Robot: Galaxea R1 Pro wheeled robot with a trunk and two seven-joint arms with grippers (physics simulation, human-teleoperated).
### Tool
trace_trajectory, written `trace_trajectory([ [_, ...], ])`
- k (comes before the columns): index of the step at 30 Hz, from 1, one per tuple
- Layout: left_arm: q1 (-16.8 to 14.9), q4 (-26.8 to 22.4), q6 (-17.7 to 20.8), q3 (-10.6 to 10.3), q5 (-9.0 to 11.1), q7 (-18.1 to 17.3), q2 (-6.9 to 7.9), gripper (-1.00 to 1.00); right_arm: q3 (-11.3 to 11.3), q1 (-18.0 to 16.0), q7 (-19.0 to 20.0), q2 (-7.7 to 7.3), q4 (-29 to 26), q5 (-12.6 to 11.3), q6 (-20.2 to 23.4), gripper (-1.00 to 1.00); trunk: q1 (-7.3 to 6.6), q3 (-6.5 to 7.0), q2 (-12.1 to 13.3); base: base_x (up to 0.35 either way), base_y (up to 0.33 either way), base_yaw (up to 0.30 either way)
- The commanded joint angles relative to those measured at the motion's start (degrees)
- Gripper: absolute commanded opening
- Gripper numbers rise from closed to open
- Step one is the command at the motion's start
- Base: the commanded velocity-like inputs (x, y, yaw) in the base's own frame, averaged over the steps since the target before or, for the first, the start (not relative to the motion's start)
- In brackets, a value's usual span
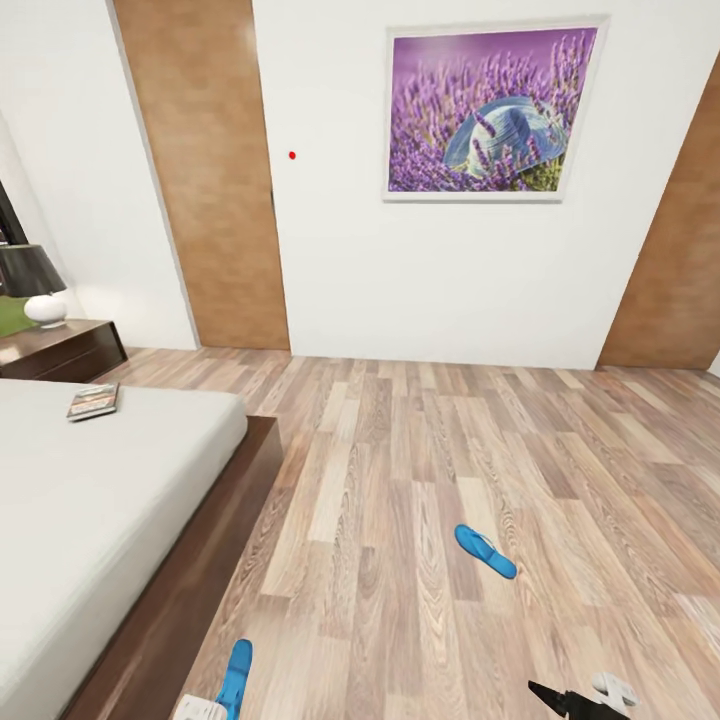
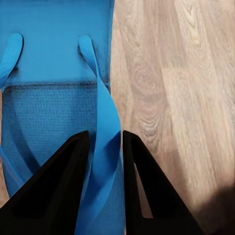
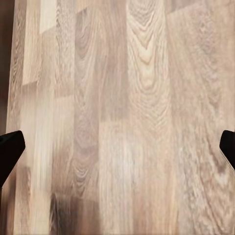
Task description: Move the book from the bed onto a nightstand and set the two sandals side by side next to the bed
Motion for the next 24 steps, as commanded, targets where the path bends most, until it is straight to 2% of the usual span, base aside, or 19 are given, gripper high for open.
trace_trajectory([
  [1, -0.05, 0.01, -0.33, 0.44, -0.59, -0.23, -0.03, -1.00, -0.28, -0.02, 0.23, 0.00, -0.02, -0.23, 0.60, 1.00, 0.02, -0.06, -0.02, 0.327, 0.000, 0.000],
  [24, -0.05, 0.01, -0.33, 0.44, -0.59, -0.23, -0.03, -1.00, -0.28, -0.02, 0.23, 0.01, -0.03, -0.23, 0.60, 1.00, 0.02, -0.06, -0.02, 0.328, 0.000, 0.000],
])
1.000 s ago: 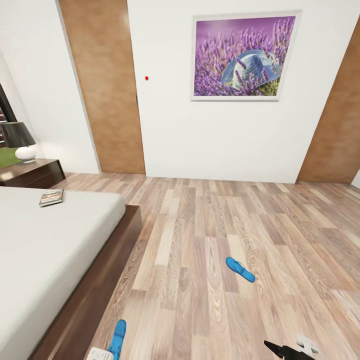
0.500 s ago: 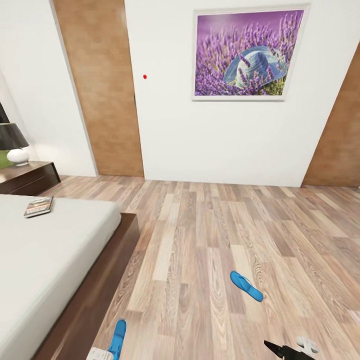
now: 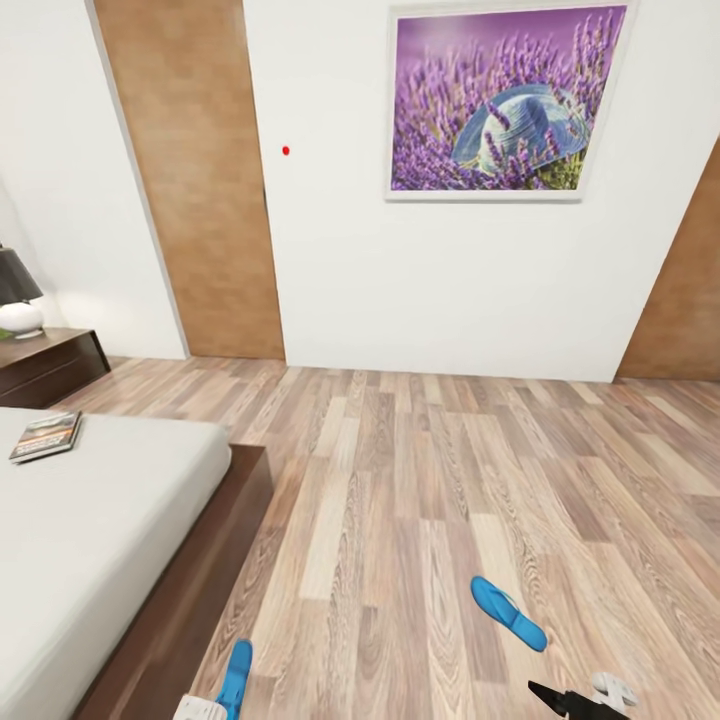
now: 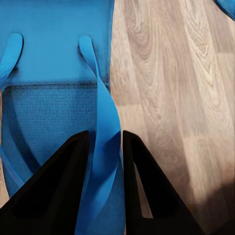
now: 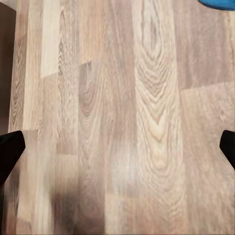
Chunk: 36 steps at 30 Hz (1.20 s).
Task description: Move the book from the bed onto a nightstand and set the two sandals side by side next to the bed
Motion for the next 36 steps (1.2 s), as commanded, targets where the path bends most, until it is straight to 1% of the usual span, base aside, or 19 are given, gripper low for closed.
trace_trajectory([
  [1, -0.05, 0.00, -0.33, 0.45, -0.57, -0.23, -0.03, -1.00, -0.28, -0.02, 0.23, 0.00, -0.02, -0.23, 0.60, 1.00, 0.02, -0.05, -0.02, 0.328, 0.000, 0.000],
  [27, -0.05, 0.00, -0.33, 0.45, -0.57, -0.23, -0.03, -1.00, -0.28, -0.02, 0.23, 0.01, -0.03, -0.23, 0.60, 1.00, 0.02, -0.05, -0.02, 0.328, 0.000, 0.000],
  [30, -0.05, 0.00, -0.33, 0.45, -0.57, -0.23, -0.03, -1.00, -0.28, -0.02, 0.23, 0.01, -0.02, -0.23, 0.60, 1.00, 0.02, -0.05, -0.02, 0.178, 0.000, 0.000],
  [36, -0.05, 0.00, -0.33, 0.45, -0.57, -0.23, -0.03, -1.00, -0.28, -0.02, 0.23, 0.04, 0.01, -0.23, 0.60, 1.00, 0.02, -0.05, -0.02, 0.035, 0.019, 0.000],
])
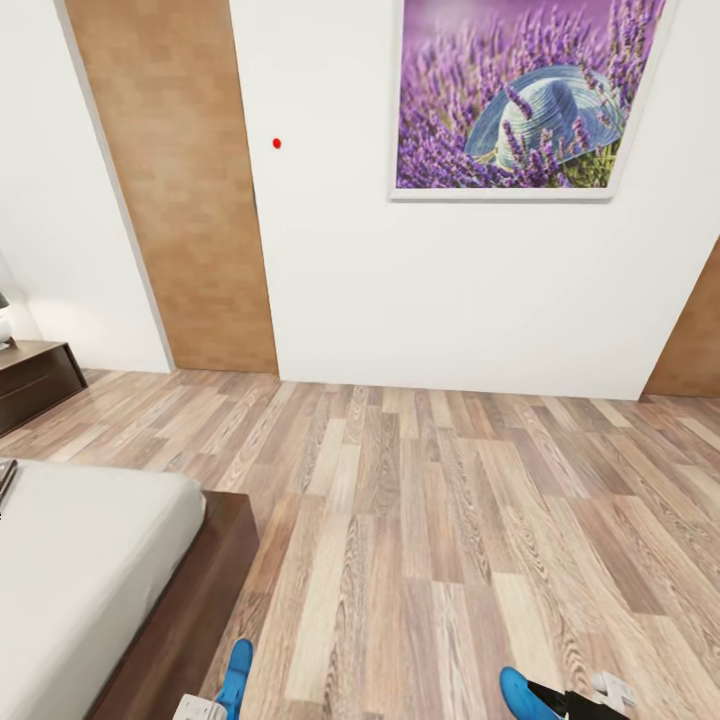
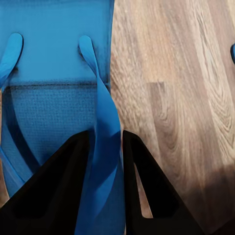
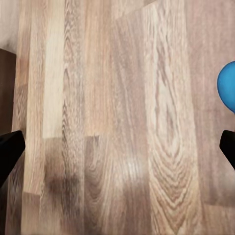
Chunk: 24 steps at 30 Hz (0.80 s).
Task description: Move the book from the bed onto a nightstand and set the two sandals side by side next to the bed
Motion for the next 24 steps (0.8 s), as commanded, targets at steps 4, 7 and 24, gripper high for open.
trace_trajectory([
  [4, -0.04, 0.01, -0.33, 0.44, -0.62, -0.23, -0.03, -1.00, -0.27, -0.02, 0.24, 0.02, -0.01, -0.23, 0.60, 1.00, -0.01, -0.05, -0.02, 0.003, 0.198, 0.000],
  [7, -0.04, 0.01, -0.33, 0.44, -0.62, -0.23, -0.03, -1.00, -0.27, -0.02, 0.24, 0.02, -0.01, -0.23, 0.60, 1.00, -0.01, -0.05, -0.02, 0.001, 0.199, 0.000],
  [24, -0.04, 0.01, -0.32, 0.44, -0.62, -0.23, -0.03, -1.00, -0.27, -0.02, 0.24, 0.05, -0.04, -0.23, 0.60, 1.00, -0.01, -0.05, -0.02, 0.193, 0.020, 0.000],
])
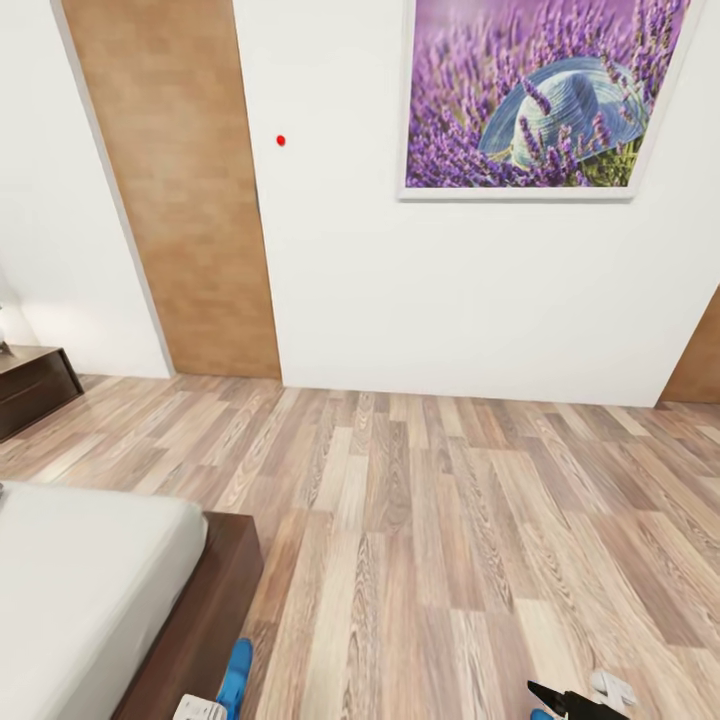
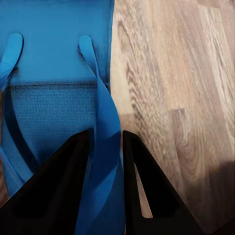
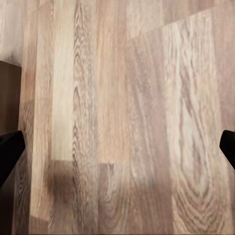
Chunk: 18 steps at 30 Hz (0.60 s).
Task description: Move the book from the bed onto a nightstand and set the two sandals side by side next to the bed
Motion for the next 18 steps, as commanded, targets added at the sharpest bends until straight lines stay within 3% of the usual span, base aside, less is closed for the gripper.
trace_trajectory([
  [1, -0.05, 0.01, -0.33, 0.44, -0.60, -0.23, -0.03, -1.00, -0.28, -0.02, 0.23, 0.00, 0.00, -0.23, 0.60, 1.00, 0.02, -0.06, -0.02, 0.328, 0.000, 0.000],
  [18, -0.05, 0.01, -0.33, 0.44, -0.60, -0.23, -0.03, -1.00, -0.28, -0.02, 0.23, 0.00, -0.03, -0.23, 0.60, 1.00, 0.02, -0.06, -0.02, 0.330, 0.000, 0.000],
])
